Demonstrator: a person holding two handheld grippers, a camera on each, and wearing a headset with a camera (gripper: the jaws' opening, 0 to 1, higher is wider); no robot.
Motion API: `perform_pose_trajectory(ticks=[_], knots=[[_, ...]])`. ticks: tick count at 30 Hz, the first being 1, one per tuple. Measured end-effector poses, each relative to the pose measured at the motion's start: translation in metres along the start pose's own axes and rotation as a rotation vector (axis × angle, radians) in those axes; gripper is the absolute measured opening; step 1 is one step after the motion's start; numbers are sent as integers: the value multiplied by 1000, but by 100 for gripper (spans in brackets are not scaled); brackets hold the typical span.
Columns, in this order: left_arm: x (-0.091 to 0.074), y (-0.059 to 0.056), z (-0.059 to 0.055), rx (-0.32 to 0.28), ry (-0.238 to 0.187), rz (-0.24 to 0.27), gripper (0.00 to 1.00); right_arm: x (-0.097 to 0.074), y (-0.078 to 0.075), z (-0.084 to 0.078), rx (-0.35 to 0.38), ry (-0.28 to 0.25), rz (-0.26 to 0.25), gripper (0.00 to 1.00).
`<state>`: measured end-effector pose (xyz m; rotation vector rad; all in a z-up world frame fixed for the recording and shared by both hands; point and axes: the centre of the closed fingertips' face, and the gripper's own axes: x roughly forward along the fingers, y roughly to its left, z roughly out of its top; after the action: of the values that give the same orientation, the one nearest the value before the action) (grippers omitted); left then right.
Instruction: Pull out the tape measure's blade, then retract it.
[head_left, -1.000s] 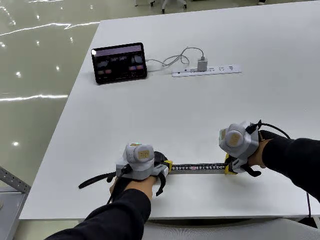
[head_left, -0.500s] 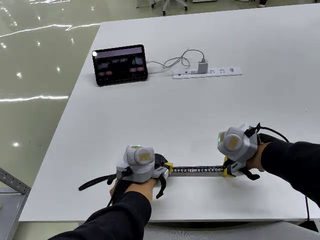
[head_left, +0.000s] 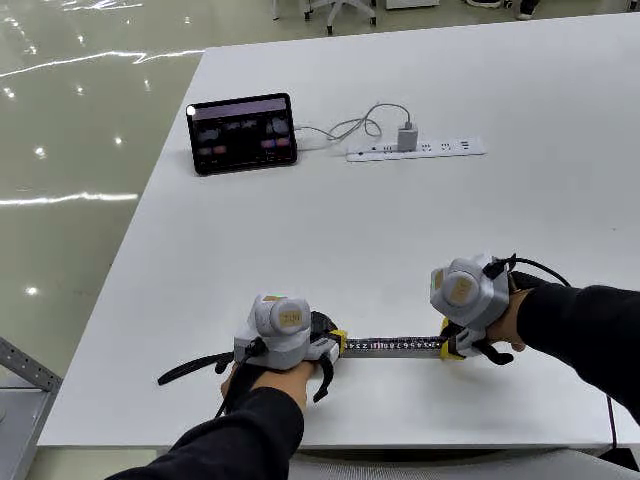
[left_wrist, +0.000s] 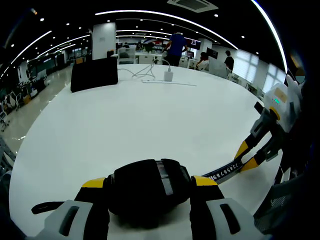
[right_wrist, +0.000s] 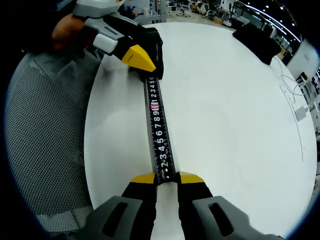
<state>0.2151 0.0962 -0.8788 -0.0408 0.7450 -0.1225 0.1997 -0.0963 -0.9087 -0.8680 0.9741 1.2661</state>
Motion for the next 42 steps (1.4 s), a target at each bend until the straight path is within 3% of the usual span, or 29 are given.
perform_pose_trajectory(ticks=[13,24,42], knots=[[0,0,0,-2,0,0,61,3,2,8,3,-14,4,11],[0,0,0,-1,-2,6,61,6,2,14,-45,-21,15,11],[-1,1,0,0,-4,8,61,11,3,26,-34,-41,15,11]])
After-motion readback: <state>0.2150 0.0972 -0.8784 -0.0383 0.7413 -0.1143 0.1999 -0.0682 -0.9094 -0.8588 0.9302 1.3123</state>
